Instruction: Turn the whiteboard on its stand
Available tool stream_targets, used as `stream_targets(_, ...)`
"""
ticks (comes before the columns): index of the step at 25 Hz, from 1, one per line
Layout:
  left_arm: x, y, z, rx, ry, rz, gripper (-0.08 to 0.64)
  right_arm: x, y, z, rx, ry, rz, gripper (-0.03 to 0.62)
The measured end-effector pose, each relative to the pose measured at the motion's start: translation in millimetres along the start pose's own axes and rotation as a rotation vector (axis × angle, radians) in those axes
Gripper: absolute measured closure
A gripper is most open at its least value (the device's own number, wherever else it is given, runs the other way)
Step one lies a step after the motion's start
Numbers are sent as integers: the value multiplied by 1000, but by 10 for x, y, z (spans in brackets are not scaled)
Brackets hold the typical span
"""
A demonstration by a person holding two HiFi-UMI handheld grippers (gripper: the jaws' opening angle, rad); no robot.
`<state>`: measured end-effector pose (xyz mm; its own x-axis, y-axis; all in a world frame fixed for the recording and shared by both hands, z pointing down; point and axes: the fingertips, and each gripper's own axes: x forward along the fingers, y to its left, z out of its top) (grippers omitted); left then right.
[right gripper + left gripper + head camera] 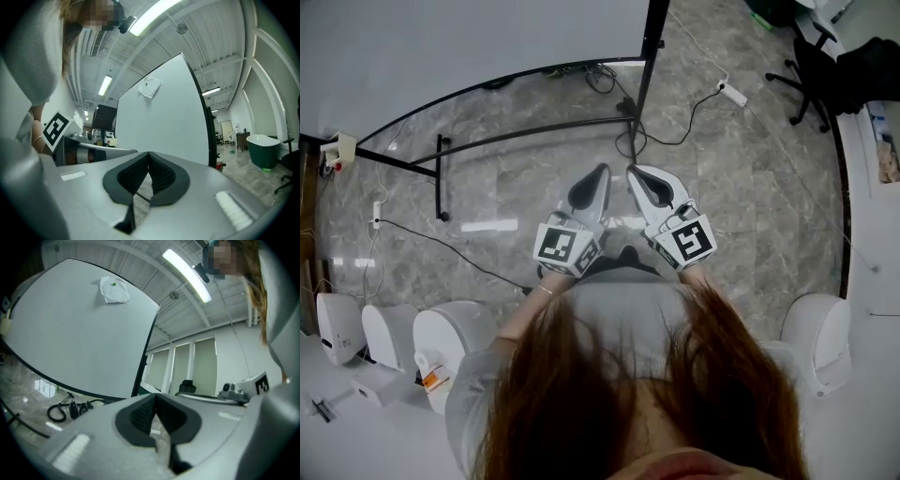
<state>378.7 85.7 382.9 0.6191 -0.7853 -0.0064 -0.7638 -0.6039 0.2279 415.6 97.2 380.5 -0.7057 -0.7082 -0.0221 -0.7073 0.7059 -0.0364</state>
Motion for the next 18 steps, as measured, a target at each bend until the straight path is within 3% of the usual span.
stream_targets(18,-159,-60,76,2,-23,-39,558,7,215,46,-43,28,-17,589)
